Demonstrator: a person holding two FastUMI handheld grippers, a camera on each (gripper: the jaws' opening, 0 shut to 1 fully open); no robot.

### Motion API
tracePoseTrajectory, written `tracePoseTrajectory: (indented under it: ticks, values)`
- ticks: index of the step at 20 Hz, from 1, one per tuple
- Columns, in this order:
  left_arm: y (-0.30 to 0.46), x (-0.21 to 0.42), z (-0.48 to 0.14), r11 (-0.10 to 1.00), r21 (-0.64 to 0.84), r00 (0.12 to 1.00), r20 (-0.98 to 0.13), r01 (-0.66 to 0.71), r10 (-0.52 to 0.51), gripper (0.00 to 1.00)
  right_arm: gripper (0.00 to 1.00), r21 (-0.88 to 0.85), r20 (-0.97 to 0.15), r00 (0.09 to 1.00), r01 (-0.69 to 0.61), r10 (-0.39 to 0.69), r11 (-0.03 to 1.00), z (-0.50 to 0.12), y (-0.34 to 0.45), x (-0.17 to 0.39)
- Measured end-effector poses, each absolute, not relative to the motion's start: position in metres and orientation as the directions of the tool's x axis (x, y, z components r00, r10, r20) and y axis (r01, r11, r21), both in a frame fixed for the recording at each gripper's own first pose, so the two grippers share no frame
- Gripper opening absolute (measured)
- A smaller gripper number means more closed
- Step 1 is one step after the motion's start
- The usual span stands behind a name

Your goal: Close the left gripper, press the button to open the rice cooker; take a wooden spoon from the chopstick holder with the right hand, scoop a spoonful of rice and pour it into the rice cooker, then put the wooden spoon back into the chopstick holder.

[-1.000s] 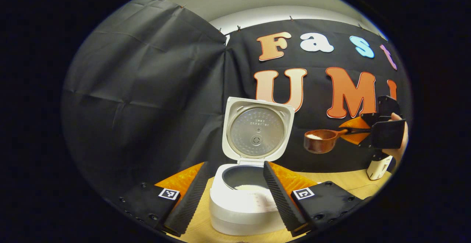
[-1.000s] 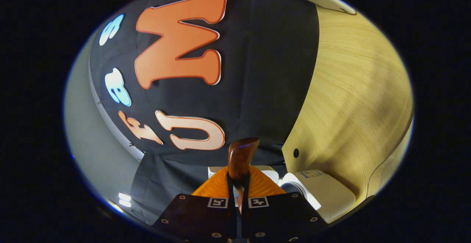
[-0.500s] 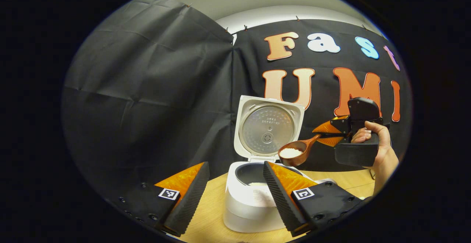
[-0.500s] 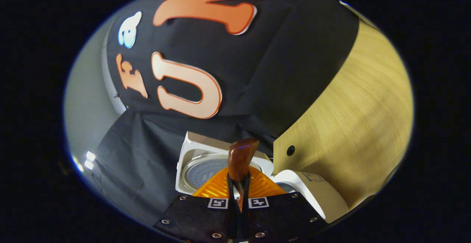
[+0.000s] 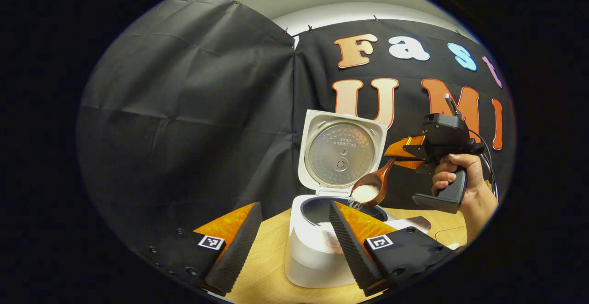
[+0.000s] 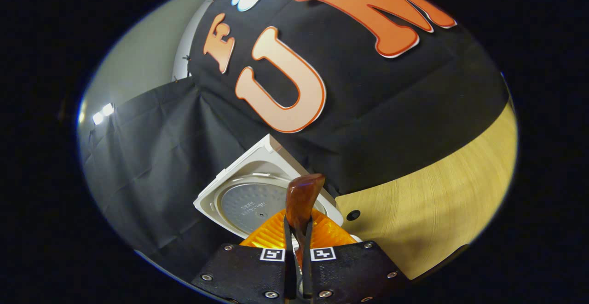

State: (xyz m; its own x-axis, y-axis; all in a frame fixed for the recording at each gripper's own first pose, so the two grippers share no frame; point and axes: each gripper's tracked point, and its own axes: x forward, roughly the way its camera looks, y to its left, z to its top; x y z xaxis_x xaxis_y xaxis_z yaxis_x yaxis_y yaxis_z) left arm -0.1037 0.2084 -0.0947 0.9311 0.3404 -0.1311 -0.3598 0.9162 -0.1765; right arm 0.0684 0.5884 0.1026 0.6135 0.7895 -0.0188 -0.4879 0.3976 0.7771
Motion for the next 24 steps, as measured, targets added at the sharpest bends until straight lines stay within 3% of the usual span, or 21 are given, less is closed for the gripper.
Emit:
tracePoseTrajectory:
  ticks: [5,14,19,20,21,24]
  values:
    - [0.209,-0.104,-0.095,0.918,-0.158,0.928,-0.137,-0.365,0.346,0.96,0.05,0.601,0.044,0.636,-0.632,0.770,0.489,0.116,0.584,0.068]
    - [0.210,-0.105,-0.087,0.920,-0.104,0.922,-0.128,-0.378,0.364,0.95,0.05,0.298,0.202,0.523,-0.838,0.828,0.457,0.127,0.584,0.063]
    - [0.198,-0.099,-0.075,0.926,-0.091,0.927,-0.117,-0.367,0.356,0.96,0.05,0.097,0.269,0.453,-0.891,0.850,0.444,0.137,0.580,0.058]
    - [0.196,-0.100,-0.075,0.927,-0.089,0.928,-0.114,-0.365,0.355,0.96,0.10,0.071,0.274,0.446,-0.893,0.852,0.444,0.137,0.581,0.055]
    - [0.194,-0.099,-0.073,0.928,-0.088,0.929,-0.113,-0.362,0.352,0.96,0.05,0.052,0.281,0.433,-0.898,0.857,0.437,0.139,0.582,0.052]
    - [0.189,-0.101,-0.071,0.931,-0.086,0.932,-0.110,-0.354,0.344,0.96,0.05,0.035,0.279,0.439,-0.893,0.854,0.448,0.139,0.577,0.055]
